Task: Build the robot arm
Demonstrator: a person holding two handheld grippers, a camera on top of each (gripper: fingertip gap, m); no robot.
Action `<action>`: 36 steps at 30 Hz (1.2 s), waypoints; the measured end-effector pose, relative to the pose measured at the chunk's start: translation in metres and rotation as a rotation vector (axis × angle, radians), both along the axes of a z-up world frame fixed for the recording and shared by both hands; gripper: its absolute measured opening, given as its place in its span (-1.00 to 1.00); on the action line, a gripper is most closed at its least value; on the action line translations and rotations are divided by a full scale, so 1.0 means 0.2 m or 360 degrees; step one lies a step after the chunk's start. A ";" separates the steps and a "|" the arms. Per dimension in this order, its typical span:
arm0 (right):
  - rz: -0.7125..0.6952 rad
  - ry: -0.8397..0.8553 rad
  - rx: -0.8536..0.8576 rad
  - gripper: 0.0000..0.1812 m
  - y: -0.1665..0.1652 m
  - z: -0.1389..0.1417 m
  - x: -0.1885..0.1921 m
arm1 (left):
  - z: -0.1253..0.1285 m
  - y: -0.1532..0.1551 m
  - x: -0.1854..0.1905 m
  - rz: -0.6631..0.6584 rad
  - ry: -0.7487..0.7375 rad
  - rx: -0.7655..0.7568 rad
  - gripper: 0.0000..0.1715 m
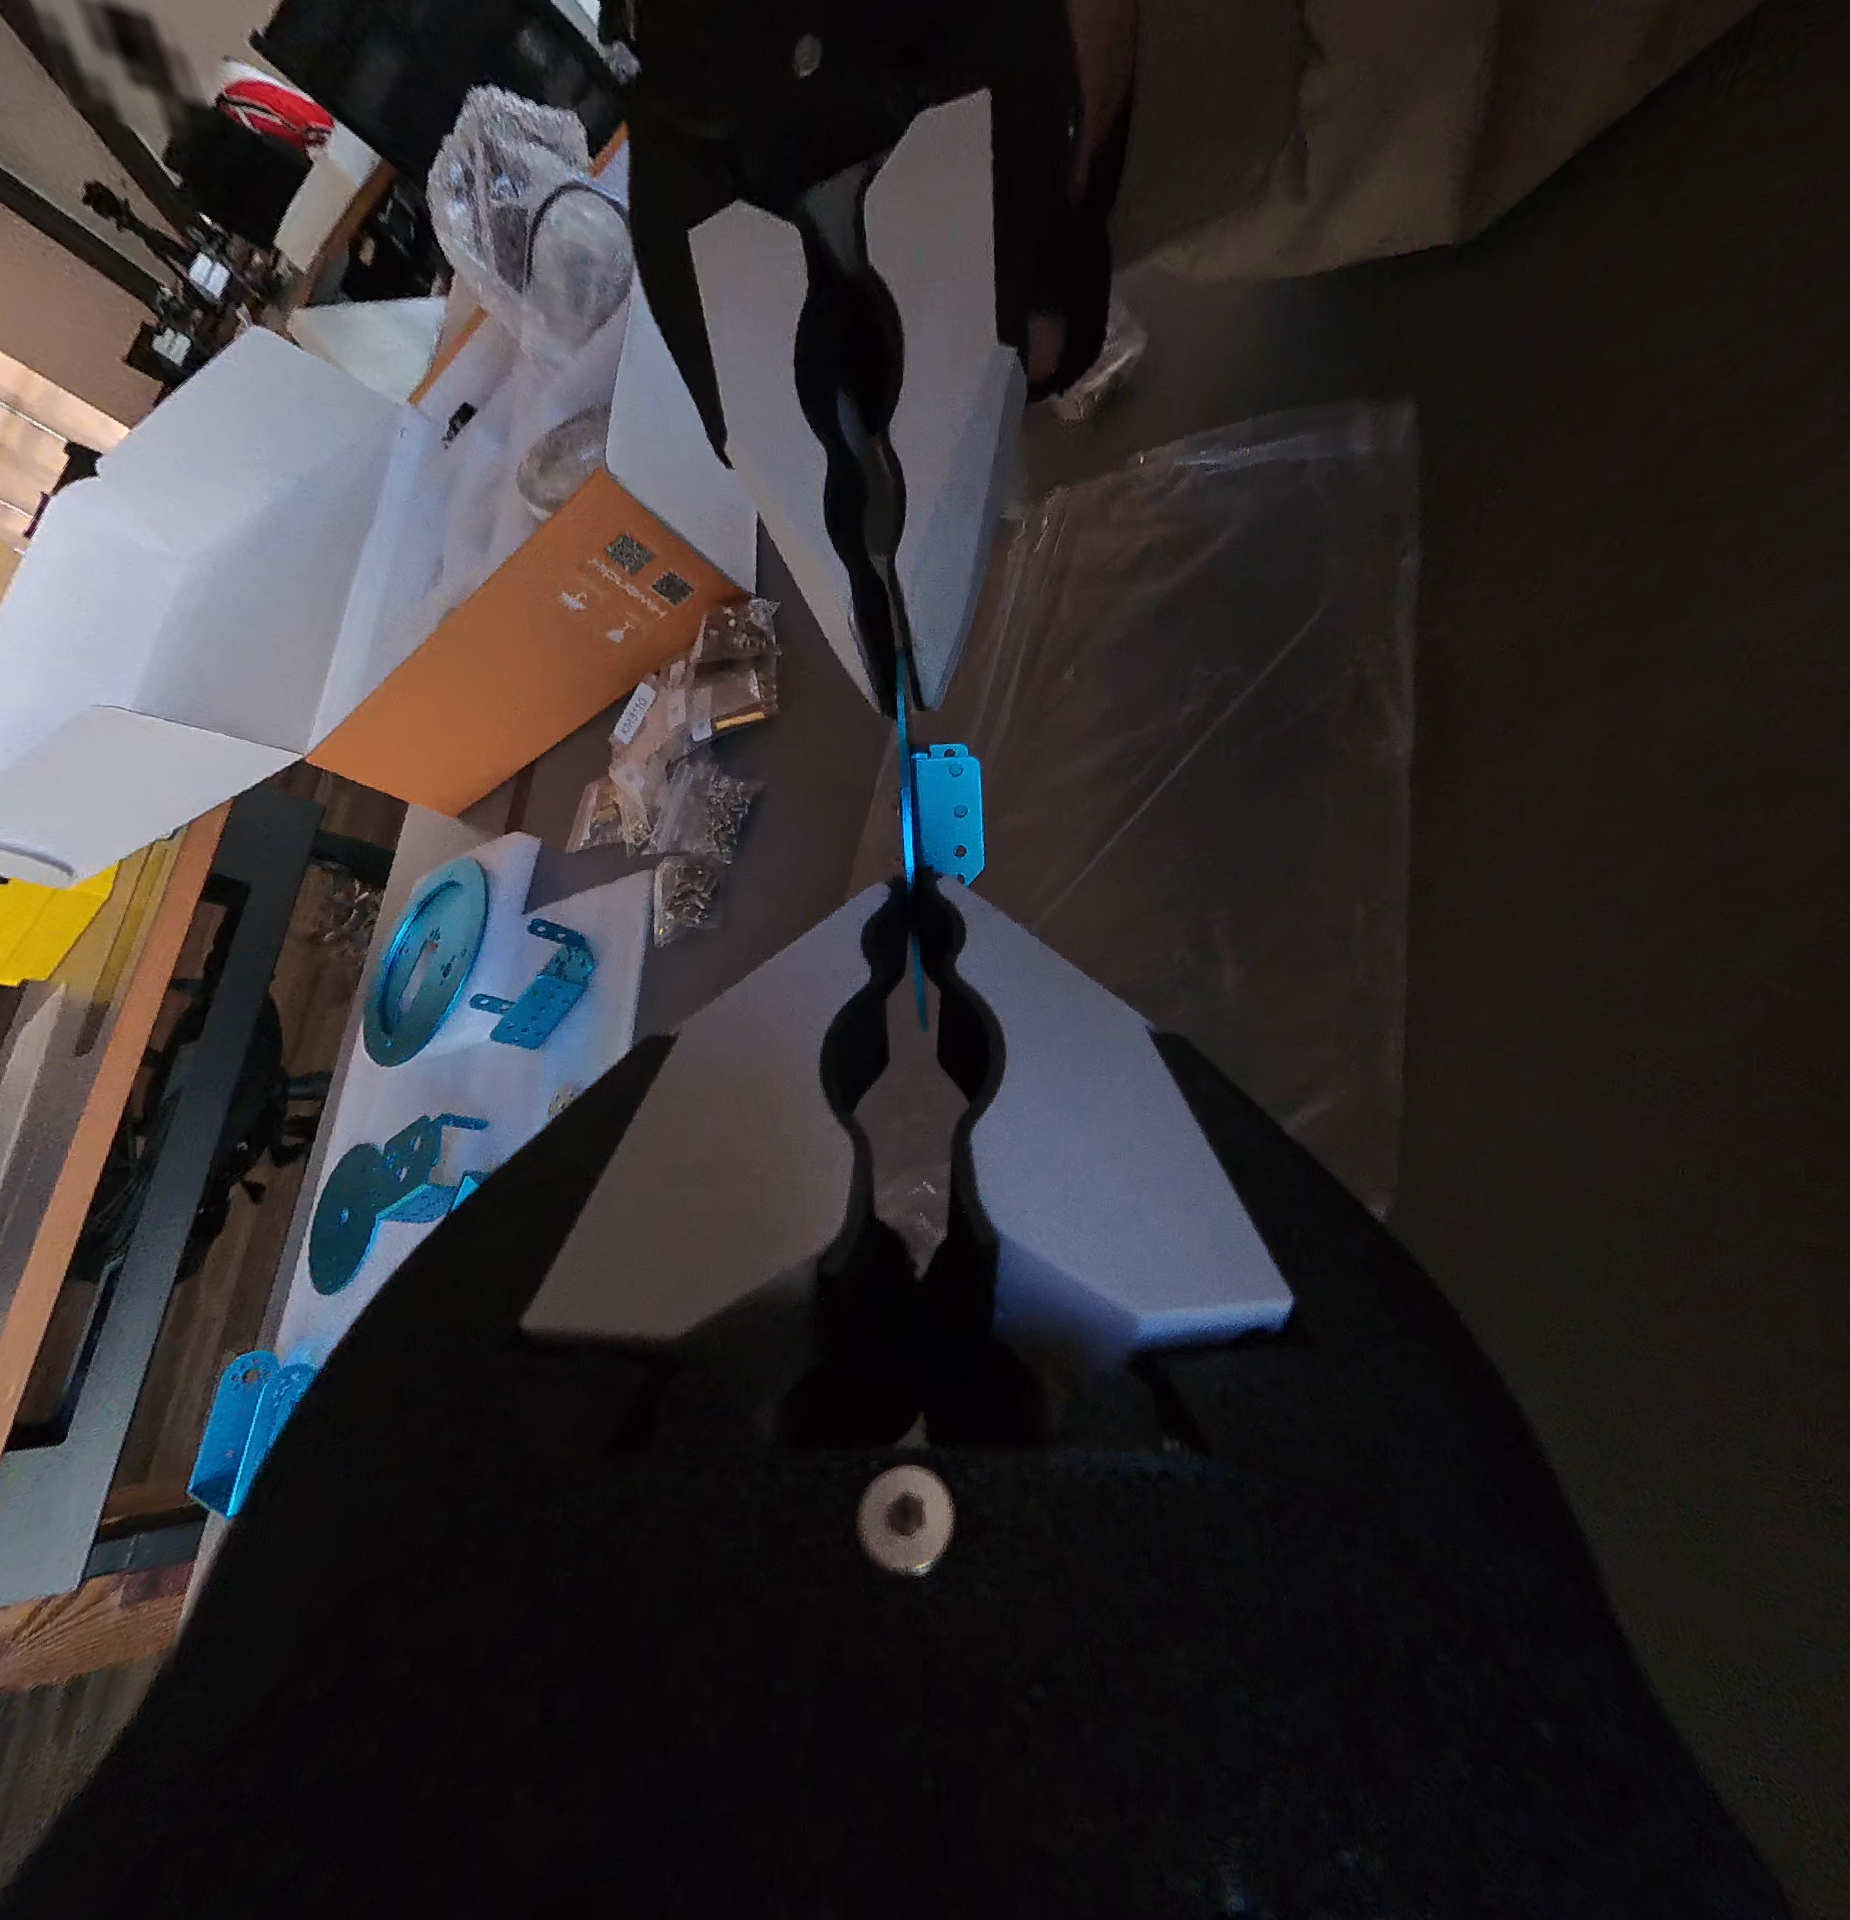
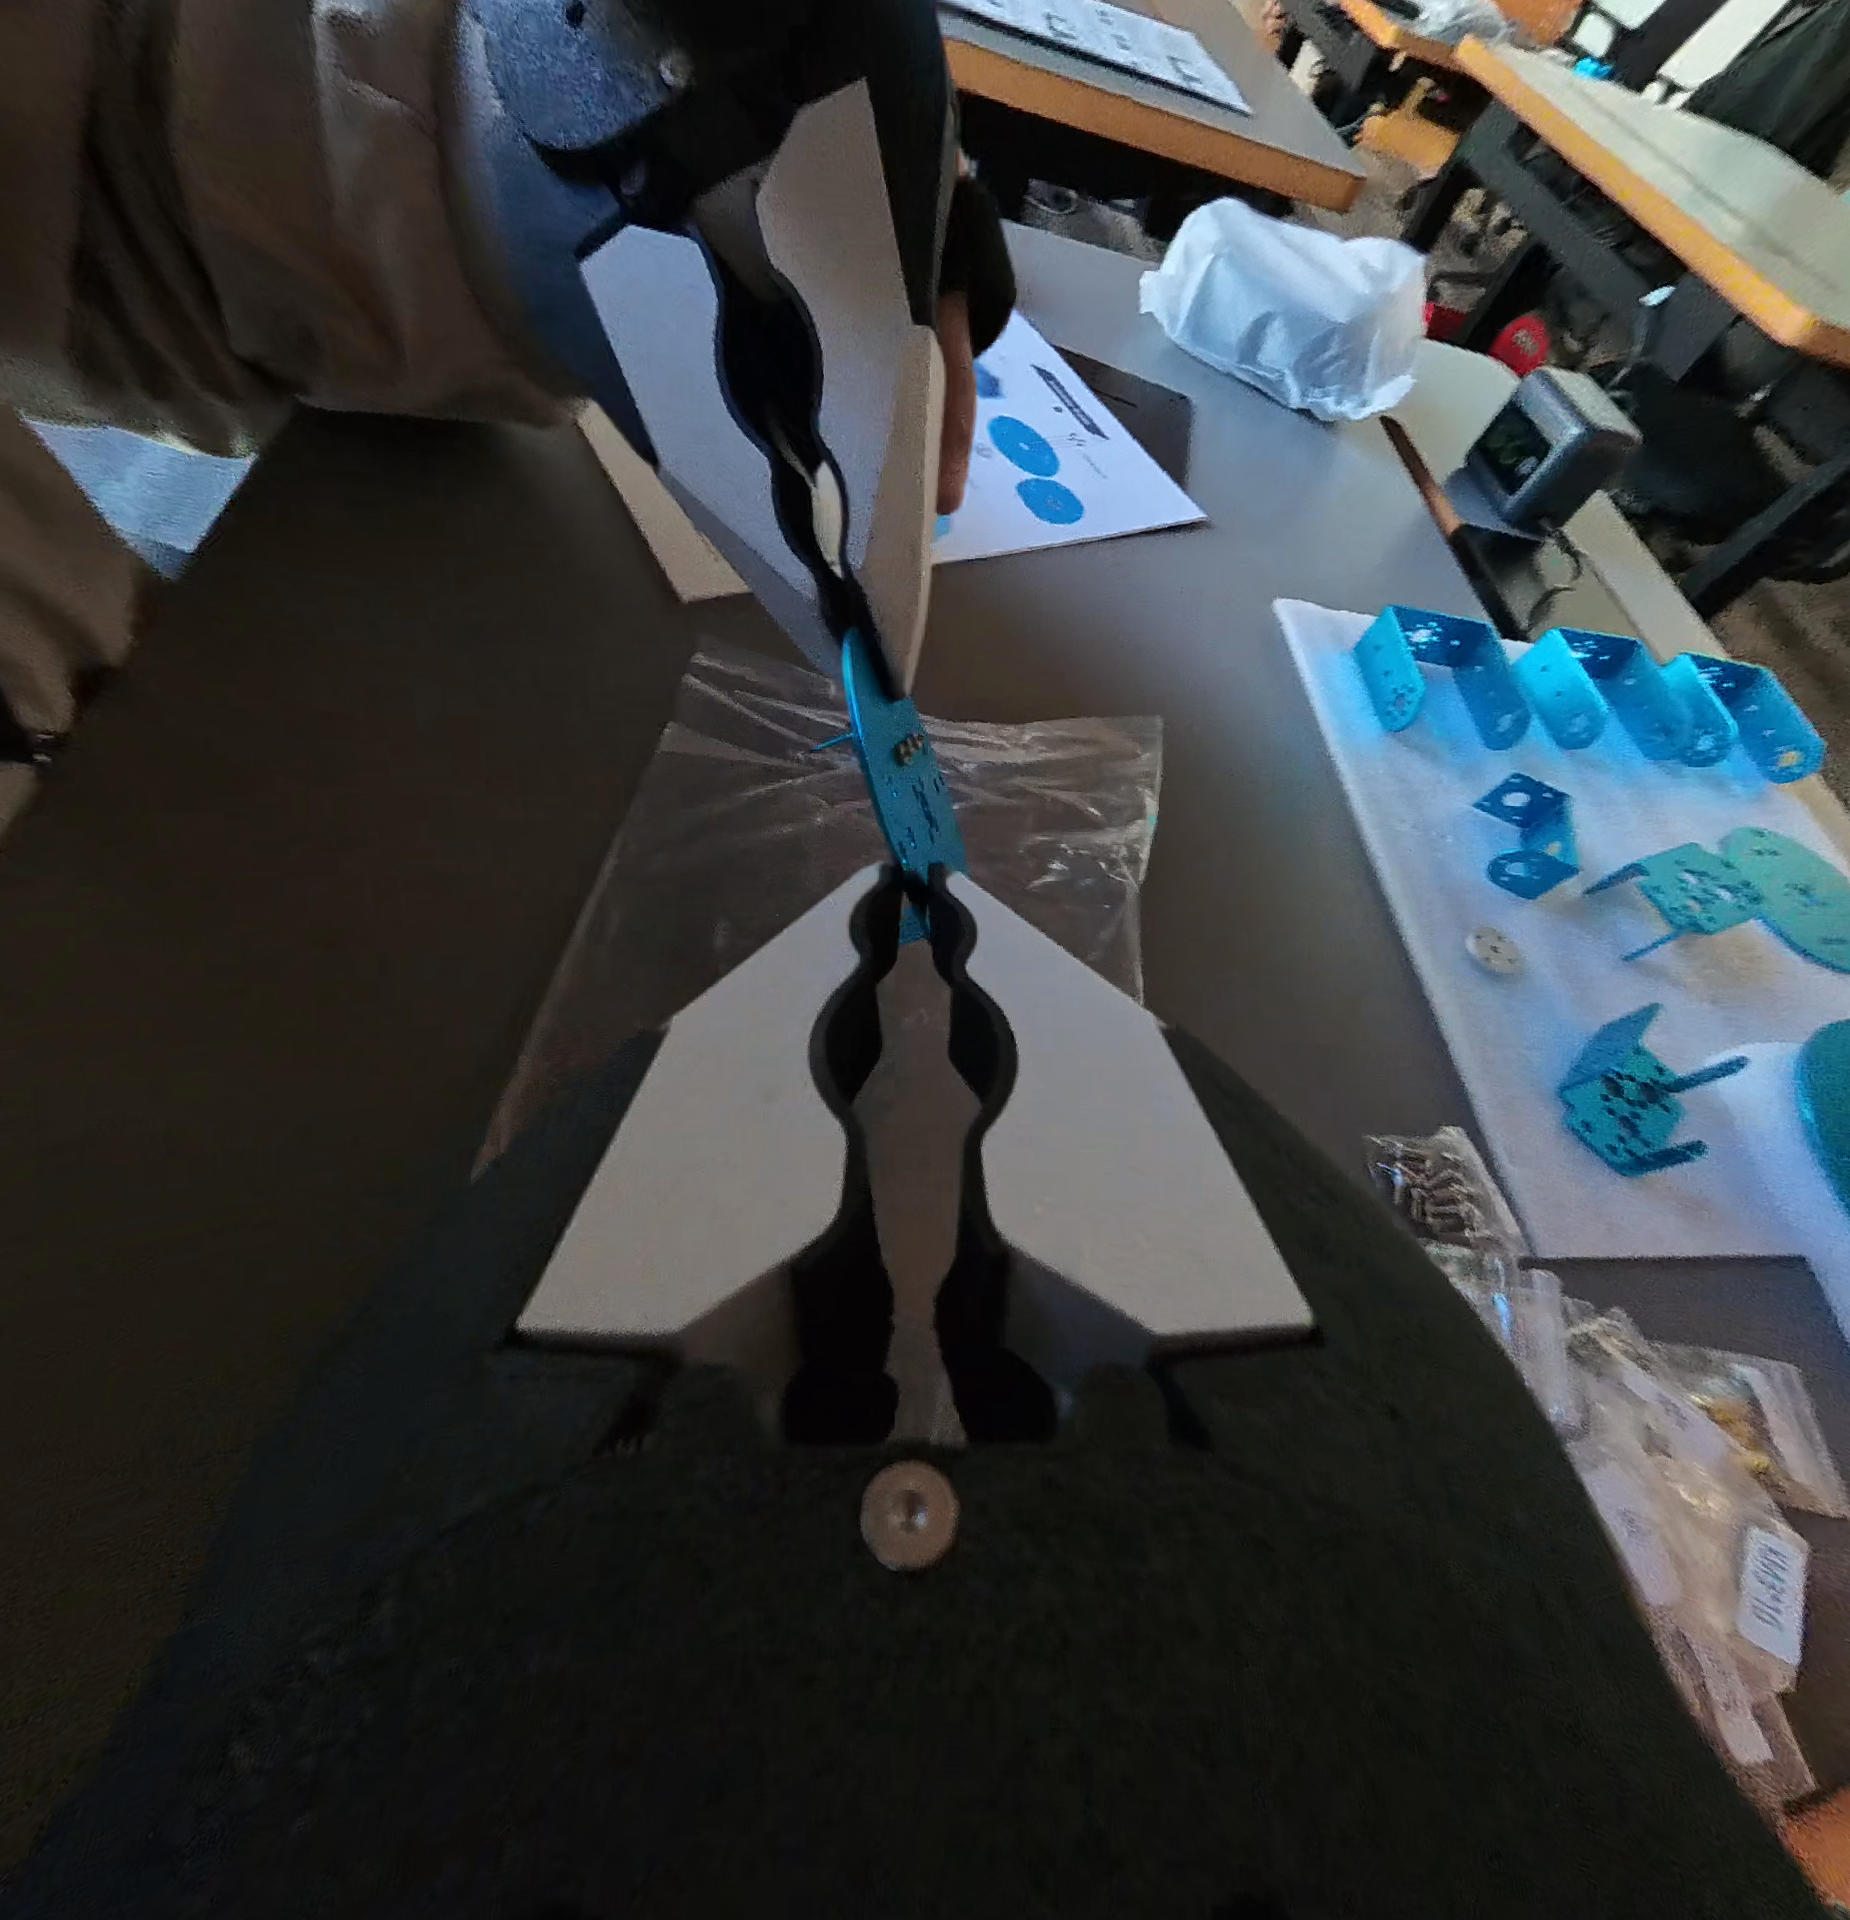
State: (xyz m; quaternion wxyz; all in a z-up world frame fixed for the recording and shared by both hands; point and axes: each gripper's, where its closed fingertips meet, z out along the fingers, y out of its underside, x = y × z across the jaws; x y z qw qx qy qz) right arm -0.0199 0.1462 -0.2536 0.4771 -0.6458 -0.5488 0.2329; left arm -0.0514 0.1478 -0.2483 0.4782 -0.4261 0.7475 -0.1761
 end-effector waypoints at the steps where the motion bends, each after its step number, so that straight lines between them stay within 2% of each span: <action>1: -0.0012 0.0000 0.0014 -0.96 0.00 -0.01 0.00 | -0.01 0.00 0.00 0.0006 0.0018 0.0001 -1.00; 6: -0.0053 -0.0045 0.0136 -0.98 0.01 -0.02 0.02 | -0.02 0.00 0.01 0.0046 0.0043 -0.0045 -1.00; 9: -0.0037 -0.0140 0.0343 -1.00 0.03 -0.05 0.02 | -0.04 0.03 0.01 0.0146 0.0045 -0.0147 -1.00; 11: -0.0050 -0.0144 0.0370 -1.00 0.04 -0.05 0.01 | -0.04 0.04 0.01 0.0203 0.0010 -0.0207 -0.98; 17: -0.0015 0.0080 0.0188 -1.00 0.03 0.00 0.02 | 0.03 0.05 0.01 0.0239 -0.0218 -0.0470 -0.93; 19: -0.0013 0.0181 0.0120 -1.00 0.03 0.03 0.03 | 0.06 0.06 0.00 0.0219 -0.0298 -0.0600 -0.91; 24: -0.0058 0.0504 -0.0045 -1.00 0.08 0.13 0.09 | 0.16 0.11 -0.06 0.0150 -0.0550 -0.1000 -0.72; 26: -0.0116 0.0682 -0.0202 -1.00 0.12 0.16 0.11 | 0.19 0.15 -0.08 0.0134 -0.0638 -0.1159 -0.68; 31: -0.0161 0.1061 -0.0543 -1.00 0.16 0.21 0.10 | 0.16 0.15 -0.02 0.0126 -0.0725 -0.1428 -0.65; 34: -0.0085 0.1158 -0.0614 -1.00 0.14 0.23 0.07 | 0.19 0.17 -0.01 0.0128 -0.0871 -0.1578 -0.67; 36: -0.0075 0.1155 -0.0613 -1.00 0.14 0.22 0.06 | 0.18 0.15 -0.02 0.0083 -0.0851 -0.1677 -0.67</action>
